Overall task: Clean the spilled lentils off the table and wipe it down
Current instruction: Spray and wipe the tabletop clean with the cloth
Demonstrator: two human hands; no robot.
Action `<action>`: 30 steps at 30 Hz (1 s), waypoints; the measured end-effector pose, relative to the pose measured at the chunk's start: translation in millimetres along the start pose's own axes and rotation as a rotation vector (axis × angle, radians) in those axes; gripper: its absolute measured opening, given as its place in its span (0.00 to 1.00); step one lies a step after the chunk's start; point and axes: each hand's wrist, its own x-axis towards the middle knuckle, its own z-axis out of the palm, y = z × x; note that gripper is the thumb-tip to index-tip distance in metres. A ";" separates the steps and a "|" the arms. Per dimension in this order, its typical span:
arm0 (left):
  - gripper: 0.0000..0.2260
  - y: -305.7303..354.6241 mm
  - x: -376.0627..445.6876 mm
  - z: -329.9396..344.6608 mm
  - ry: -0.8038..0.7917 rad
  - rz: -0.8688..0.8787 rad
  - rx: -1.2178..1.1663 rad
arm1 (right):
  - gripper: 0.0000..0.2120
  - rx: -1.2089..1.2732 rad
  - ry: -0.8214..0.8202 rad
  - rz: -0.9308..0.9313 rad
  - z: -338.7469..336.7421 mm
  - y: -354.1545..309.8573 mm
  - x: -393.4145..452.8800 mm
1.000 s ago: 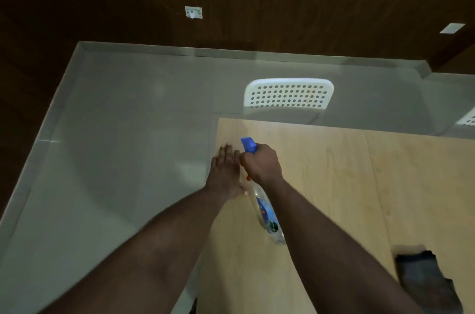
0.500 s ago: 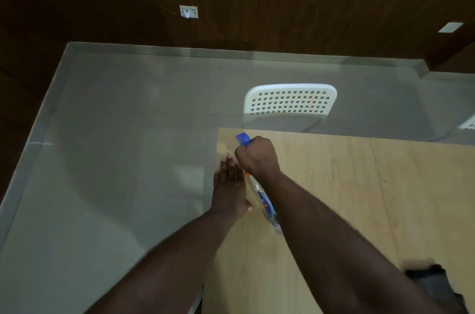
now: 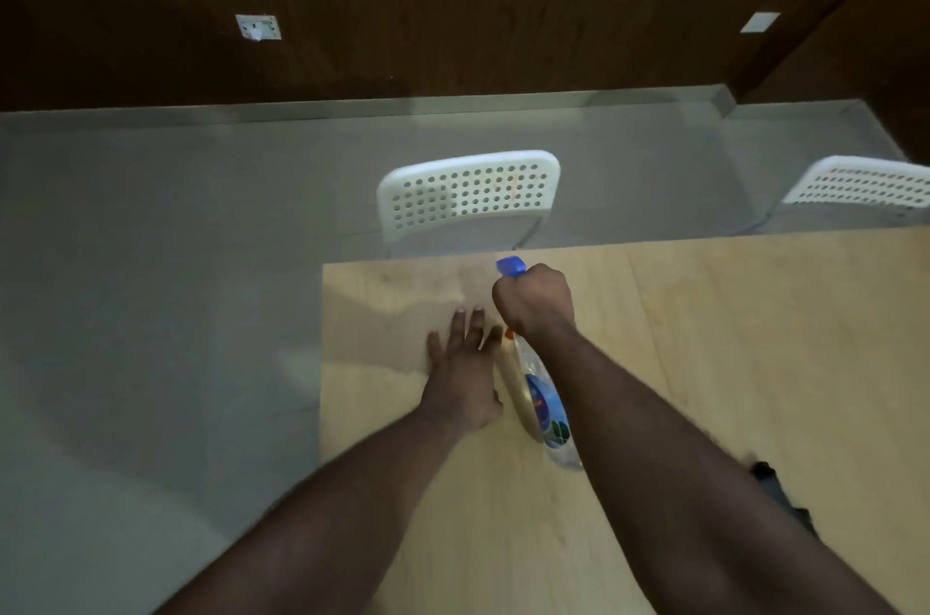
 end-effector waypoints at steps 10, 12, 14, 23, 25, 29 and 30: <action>0.56 54.9 29.4 21.9 -0.057 -0.148 0.063 | 0.14 0.148 0.153 0.156 -76.3 78.7 44.5; 0.56 60.2 29.5 21.9 -0.054 -0.165 0.057 | 0.13 0.158 0.176 0.175 -85.5 94.6 44.7; 0.55 68.1 28.3 21.9 -0.057 -0.187 0.063 | 0.13 0.187 0.184 0.191 -91.7 109.7 42.8; 0.38 108.6 -1.3 48.9 -0.066 -0.166 0.119 | 0.13 0.218 0.123 0.254 -107.5 173.0 9.5; 0.36 119.0 -18.8 59.8 -0.046 -0.167 0.104 | 0.14 0.217 0.082 0.269 -109.1 192.5 -5.3; 0.37 135.8 -51.5 77.6 -0.067 -0.160 0.057 | 0.14 0.213 0.065 0.276 -107.8 225.0 -41.4; 0.39 139.4 -58.5 80.8 -0.081 -0.159 0.051 | 0.13 0.210 0.056 0.270 -107.3 232.1 -51.1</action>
